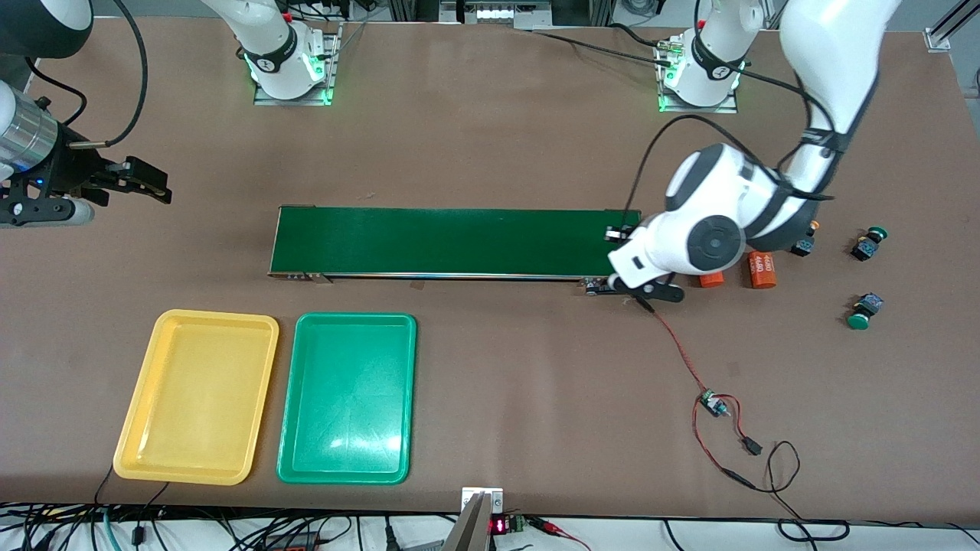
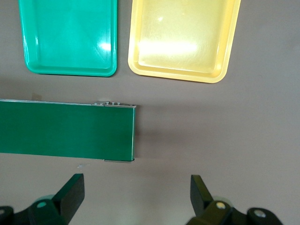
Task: Sort buttons by color to trays
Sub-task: 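Carry the yellow button onto the green belt and open the left gripper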
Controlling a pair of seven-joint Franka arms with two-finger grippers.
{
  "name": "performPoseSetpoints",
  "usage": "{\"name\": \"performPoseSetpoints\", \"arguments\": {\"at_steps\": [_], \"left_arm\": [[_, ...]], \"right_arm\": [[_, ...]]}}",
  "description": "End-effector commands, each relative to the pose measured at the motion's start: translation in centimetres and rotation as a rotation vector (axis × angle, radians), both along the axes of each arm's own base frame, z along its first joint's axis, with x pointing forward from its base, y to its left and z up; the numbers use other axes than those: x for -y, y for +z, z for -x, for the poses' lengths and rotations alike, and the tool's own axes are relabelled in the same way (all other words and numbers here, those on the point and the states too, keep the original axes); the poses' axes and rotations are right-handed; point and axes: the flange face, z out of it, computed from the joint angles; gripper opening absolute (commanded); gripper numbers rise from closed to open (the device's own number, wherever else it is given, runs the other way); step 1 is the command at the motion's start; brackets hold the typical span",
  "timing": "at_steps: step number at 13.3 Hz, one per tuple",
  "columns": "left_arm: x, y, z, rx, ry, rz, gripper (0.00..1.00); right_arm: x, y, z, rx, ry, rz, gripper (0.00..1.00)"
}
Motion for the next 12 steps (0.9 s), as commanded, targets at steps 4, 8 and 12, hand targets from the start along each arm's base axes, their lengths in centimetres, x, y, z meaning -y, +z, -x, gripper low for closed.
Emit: {"name": "performPoseSetpoints", "arguments": {"at_steps": [4,8,12], "left_arm": [[2.7,-5.0,3.0,-0.008,0.010,-0.001,0.18],[2.5,-5.5,3.3,-0.020,0.028,-0.017,0.55],[1.9,-2.6,1.7,-0.023,0.063,-0.036,1.00]], "right_arm": [[-0.6,0.2,0.2,0.011,0.001,-0.017,1.00],[-0.2,0.1,0.2,0.008,-0.006,-0.017,1.00],[-0.4,0.0,0.3,0.006,-0.003,-0.017,1.00]]}}
